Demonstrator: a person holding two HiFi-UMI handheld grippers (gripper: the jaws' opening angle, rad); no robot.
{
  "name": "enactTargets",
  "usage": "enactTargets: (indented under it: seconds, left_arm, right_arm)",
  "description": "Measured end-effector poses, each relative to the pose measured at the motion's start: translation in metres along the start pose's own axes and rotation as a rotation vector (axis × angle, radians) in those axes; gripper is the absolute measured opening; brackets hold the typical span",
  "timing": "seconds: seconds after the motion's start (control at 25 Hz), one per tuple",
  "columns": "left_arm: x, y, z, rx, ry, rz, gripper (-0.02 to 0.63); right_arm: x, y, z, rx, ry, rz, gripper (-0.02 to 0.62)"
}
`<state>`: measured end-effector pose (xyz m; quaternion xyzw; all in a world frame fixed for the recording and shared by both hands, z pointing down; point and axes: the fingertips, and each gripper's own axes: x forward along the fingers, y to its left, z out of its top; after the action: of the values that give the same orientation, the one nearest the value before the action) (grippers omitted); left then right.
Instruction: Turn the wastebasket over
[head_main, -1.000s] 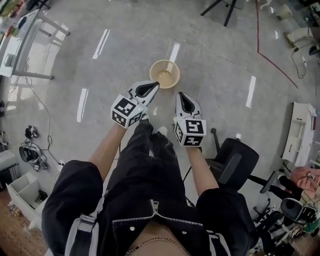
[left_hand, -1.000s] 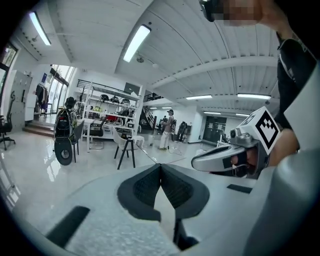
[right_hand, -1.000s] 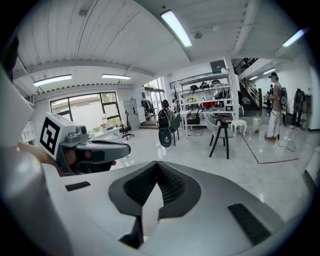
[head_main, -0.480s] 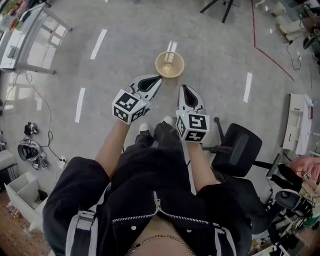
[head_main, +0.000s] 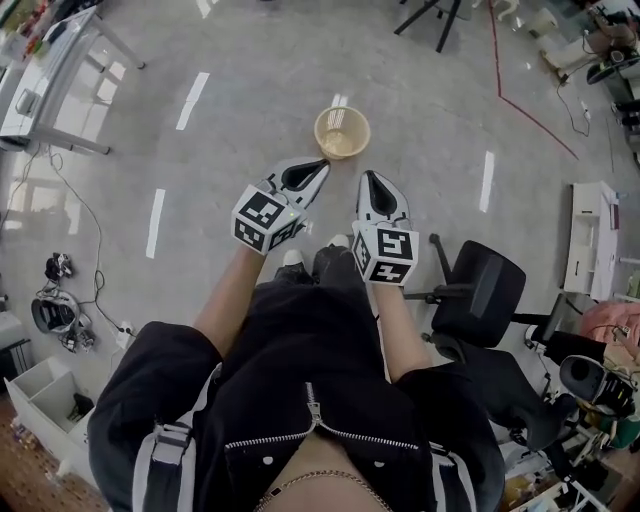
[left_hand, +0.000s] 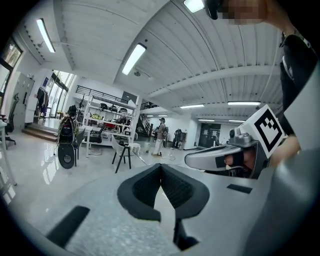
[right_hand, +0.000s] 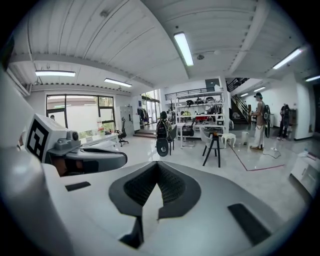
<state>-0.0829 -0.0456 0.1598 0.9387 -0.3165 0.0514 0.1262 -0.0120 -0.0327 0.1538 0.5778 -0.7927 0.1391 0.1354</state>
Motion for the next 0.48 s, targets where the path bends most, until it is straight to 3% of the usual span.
enactTargets:
  seconds: [0.48]
  left_arm:
    - [-0.008, -0.006, 0.004, -0.011, -0.02, -0.006, 0.005]
  right_arm:
    - [-0.009, 0.012, 0.015, -0.017, -0.019, 0.001, 0.01]
